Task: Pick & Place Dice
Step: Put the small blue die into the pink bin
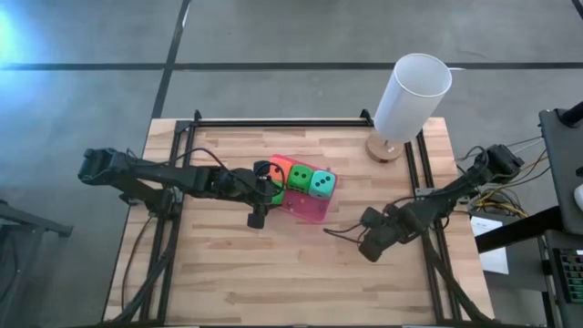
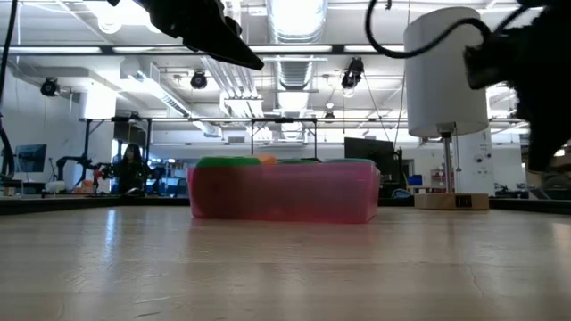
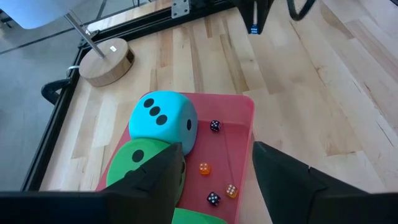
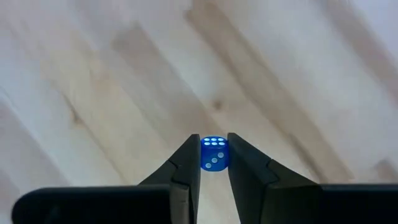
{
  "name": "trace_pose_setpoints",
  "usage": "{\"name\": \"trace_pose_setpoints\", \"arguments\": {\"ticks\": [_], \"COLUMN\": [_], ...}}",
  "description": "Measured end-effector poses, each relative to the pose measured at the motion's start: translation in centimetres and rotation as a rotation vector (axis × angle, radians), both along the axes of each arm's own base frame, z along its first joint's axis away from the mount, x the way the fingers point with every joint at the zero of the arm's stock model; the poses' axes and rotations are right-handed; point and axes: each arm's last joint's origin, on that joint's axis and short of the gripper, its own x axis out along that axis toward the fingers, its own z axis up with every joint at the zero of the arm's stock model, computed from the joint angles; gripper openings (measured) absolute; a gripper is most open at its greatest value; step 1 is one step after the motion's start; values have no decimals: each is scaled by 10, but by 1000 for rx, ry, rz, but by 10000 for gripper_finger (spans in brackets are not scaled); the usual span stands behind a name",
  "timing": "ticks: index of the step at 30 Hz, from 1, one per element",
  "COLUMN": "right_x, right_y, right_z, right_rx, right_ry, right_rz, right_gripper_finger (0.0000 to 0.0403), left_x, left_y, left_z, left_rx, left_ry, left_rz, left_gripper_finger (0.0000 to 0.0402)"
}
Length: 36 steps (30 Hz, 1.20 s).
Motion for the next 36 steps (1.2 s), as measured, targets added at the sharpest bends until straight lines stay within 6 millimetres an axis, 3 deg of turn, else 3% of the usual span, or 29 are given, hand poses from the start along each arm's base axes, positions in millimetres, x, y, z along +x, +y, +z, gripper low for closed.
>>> {"name": "trace_pose_setpoints", "arguments": {"ticks": [4,10,22,29,36], "right_x": [12,45,109,122,120], "right_y": [-7,-18,-48,-58,-65], "right_z": [11,20,32,34,22], "right_rx": [-60,-133,-244,-276,-301], "right_ry": [-66,-153,-153,-170,-208], "right_rz": [2,56,182,207,199], "right_gripper_finger": [59,59,59,70,123], "left_x": [0,0,0,0,0], "left_y": [0,0,0,0,0], "left_z": [0,0,-1,-1,-1], "left_rx": [0,0,0,0,0], "left_ry": [1,1,7,7,6], "left_rz": [0,0,0,0,0], "left_gripper_finger": [192,186,179,188,202]}}
